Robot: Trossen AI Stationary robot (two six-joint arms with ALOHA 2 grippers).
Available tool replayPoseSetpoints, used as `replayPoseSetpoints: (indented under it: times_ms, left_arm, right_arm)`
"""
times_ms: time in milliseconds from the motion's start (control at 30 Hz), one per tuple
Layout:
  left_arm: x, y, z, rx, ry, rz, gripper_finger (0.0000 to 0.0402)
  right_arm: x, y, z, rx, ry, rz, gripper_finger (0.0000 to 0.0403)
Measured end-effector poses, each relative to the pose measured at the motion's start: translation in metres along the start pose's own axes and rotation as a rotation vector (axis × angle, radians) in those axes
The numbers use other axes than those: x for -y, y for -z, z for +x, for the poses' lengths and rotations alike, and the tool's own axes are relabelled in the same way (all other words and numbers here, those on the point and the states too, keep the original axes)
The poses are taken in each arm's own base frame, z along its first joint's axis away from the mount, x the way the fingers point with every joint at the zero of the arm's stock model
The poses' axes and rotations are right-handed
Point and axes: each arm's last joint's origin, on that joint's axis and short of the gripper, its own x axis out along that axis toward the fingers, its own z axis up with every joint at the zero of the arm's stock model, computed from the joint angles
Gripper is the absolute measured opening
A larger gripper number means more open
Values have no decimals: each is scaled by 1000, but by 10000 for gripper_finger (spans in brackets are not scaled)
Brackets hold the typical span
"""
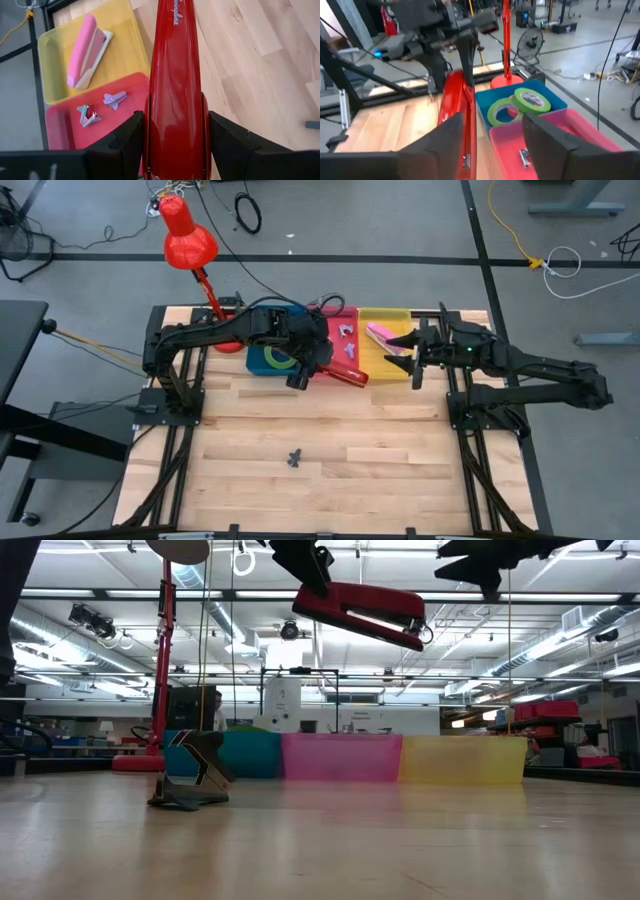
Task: Pick and place Stapler, Stapler remover, tape
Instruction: Put the red stapler into the yellow bin
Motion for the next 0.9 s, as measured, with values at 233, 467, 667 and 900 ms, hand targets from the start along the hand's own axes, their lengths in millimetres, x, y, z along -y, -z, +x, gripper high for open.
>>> replayPoseSetpoints:
  times_ms: [233,467,667,900]
  left_arm:
    - [0,1,0,-9,4,-22,192]
    - [0,1,0,-10,5,-28,192]
    - [0,1,0,-10,5,-30,192]
    - [0,1,0,-11,5,-30,192]
  right_arm:
    - [0,4,9,-39,-31,-22,267]
    - [-4,-21,8,-82,-50,-42,279]
    - [-6,-49,6,-135,-47,-67,279]
    - [-7,-56,16,-217,-43,-85,279]
